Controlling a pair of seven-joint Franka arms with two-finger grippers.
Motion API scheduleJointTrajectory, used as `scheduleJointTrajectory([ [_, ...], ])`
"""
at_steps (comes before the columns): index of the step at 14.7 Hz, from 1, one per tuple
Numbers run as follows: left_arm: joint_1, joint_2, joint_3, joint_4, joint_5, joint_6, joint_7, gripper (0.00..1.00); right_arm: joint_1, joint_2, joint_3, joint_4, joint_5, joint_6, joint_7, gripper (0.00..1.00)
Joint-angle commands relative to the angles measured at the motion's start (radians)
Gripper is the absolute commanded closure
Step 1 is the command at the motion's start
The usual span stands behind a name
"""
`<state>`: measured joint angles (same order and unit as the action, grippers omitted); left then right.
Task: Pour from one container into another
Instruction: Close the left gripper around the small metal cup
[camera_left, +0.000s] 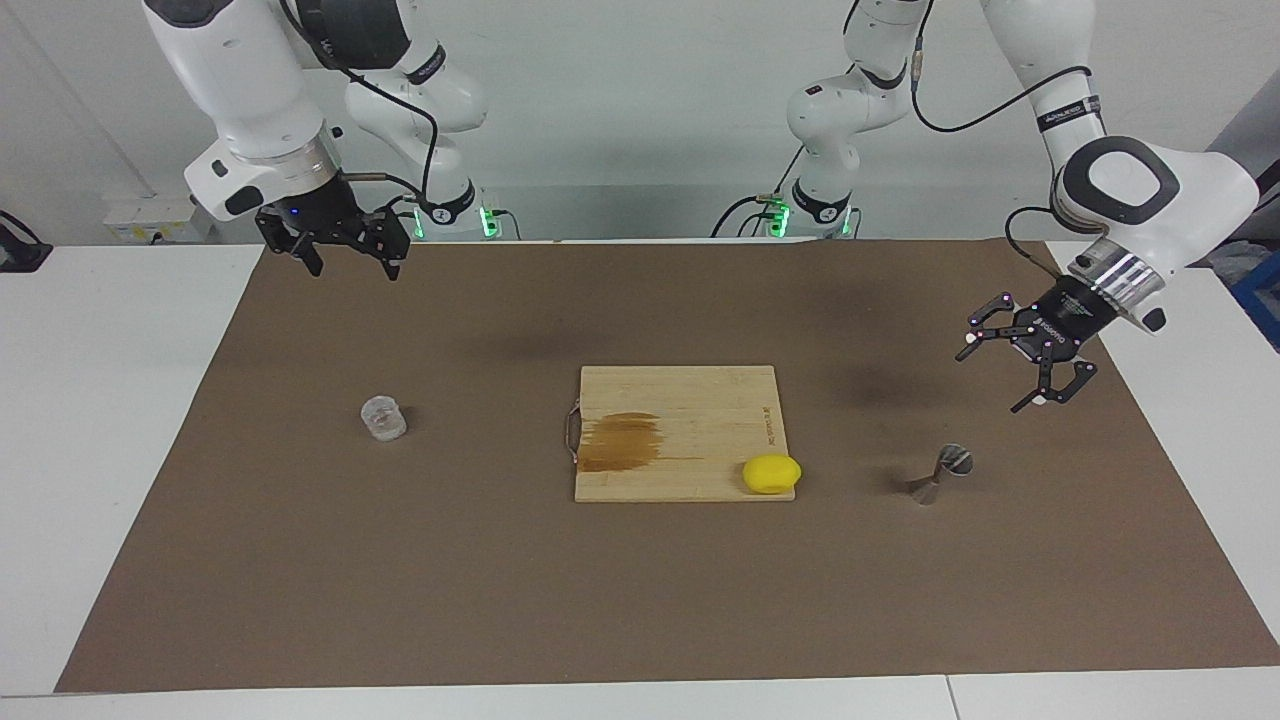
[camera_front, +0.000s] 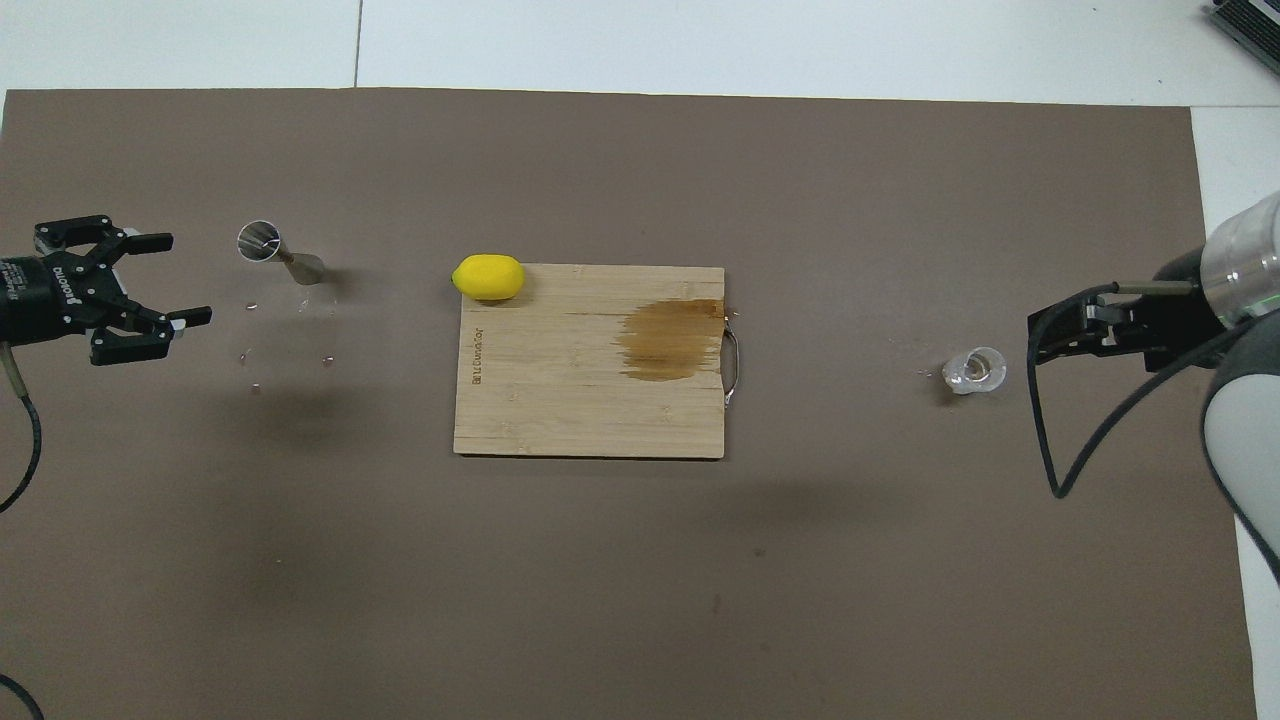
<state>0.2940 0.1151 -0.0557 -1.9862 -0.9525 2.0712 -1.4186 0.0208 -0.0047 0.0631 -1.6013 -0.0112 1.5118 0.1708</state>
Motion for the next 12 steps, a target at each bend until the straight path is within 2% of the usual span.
scheduleJointTrajectory([
  [1, 0.028, 0.037, -0.009, -0.014, -0.109, 0.026, -0.007, 0.0, -0.009, -0.023, -0.002, -0.026, -0.001, 0.004, -0.027, 0.0],
  [5, 0.028, 0.09, -0.009, -0.022, -0.212, 0.049, 0.119, 0.01, -0.007, -0.023, -0.002, -0.026, -0.001, 0.001, -0.036, 0.0],
  [12, 0.014, 0.158, -0.009, -0.017, -0.298, 0.086, 0.282, 0.01, 0.001, -0.021, 0.0, -0.023, -0.003, 0.021, -0.034, 0.0],
])
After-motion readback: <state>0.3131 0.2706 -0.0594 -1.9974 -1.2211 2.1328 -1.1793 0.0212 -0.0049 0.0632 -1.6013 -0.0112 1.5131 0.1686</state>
